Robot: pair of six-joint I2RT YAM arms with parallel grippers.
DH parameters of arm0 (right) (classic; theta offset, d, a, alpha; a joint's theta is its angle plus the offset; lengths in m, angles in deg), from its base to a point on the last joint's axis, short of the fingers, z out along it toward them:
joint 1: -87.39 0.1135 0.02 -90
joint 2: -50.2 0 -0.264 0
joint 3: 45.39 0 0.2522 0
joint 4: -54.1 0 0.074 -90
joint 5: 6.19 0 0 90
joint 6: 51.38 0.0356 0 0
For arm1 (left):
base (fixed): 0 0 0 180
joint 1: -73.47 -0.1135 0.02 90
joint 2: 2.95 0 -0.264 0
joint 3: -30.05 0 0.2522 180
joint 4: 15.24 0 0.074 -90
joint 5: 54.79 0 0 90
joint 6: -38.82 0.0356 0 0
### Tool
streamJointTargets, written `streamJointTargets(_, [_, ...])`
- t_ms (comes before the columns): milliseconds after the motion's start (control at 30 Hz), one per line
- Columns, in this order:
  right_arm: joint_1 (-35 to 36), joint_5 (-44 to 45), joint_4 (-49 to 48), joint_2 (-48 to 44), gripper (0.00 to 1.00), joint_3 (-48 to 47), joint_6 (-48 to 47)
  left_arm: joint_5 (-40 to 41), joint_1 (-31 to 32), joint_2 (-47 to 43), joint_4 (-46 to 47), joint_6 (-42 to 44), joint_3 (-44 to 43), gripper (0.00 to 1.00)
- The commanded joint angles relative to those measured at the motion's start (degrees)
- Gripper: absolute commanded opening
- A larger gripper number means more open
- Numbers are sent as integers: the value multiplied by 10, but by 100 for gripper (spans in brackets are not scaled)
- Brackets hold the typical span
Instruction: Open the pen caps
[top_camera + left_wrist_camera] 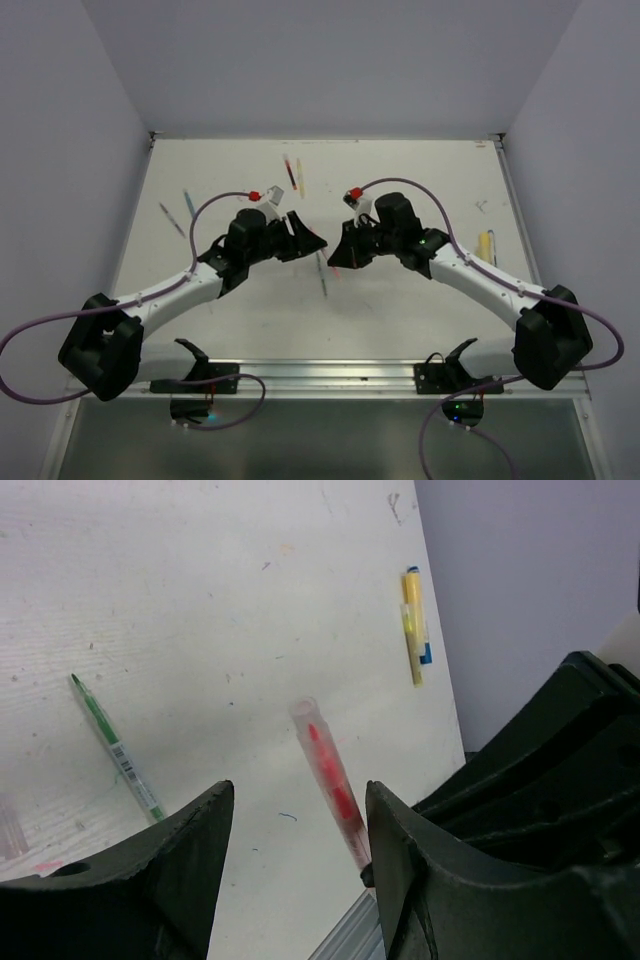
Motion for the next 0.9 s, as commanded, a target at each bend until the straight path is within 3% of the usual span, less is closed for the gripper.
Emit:
streamJointTargets(0, [6,-18,-7,-33,0,18,11,9,-11,-10,9,-9,-9,59])
streamJointTargets(867, [25,-28,-18,-36,0,30,19,-23,-27,8,33,-20,-14,48])
